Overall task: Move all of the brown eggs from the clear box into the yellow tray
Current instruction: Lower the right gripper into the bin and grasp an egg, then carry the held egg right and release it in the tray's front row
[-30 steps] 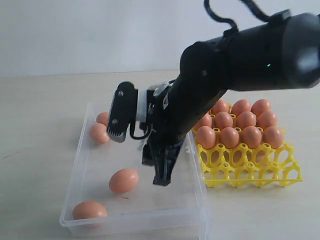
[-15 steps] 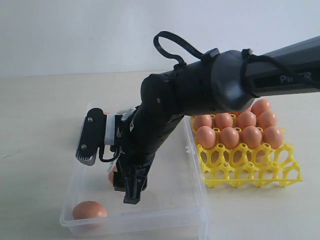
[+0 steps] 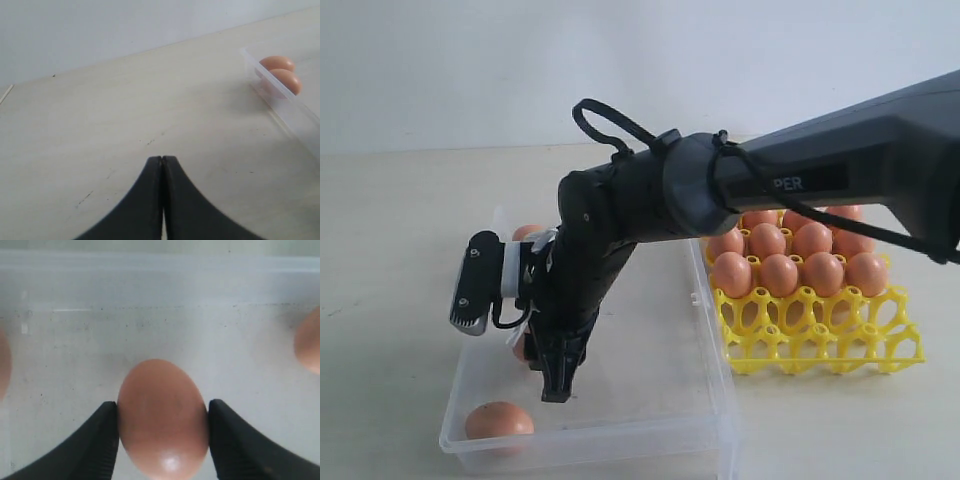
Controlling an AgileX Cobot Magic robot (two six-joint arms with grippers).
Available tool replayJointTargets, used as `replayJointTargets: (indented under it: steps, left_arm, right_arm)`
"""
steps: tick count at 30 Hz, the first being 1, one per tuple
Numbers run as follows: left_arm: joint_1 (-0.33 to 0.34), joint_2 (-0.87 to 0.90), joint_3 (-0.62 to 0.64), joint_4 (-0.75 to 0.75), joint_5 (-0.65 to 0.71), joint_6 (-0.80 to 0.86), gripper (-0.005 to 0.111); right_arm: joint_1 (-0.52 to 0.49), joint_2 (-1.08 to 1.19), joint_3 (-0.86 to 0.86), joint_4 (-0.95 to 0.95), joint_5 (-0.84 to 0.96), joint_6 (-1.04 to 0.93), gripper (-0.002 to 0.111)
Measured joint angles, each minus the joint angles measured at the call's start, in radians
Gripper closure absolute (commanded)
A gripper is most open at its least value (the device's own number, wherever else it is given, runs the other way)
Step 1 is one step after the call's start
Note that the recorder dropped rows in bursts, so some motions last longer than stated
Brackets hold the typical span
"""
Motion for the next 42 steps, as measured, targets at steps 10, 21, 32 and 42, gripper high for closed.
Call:
replayJointTargets:
  steps: [10,21,32,42]
  left_arm:
    - [0.0,0.0,0.0,0.0,0.0,0.0,0.107]
    - [0.0,0.0,0.0,0.0,0.0,0.0,0.107]
    - [0.0,0.0,0.0,0.0,0.0,0.0,0.107]
    - [0.0,0.0,0.0,0.0,0.0,0.0,0.107]
  right_arm:
    - [-0.052,-0.144,0.169,-0.063,-0.303,0.284,0.108]
    - [-0.221,-0.499,0.766,-0.075,-0.979,0.603,0.108]
    - [-0.257,-0.512,1.051,-0.058,-1.341,0.81,0.108]
    - [-0.288,-0.405,1.075,-0.054,-1.394,0.916,0.095]
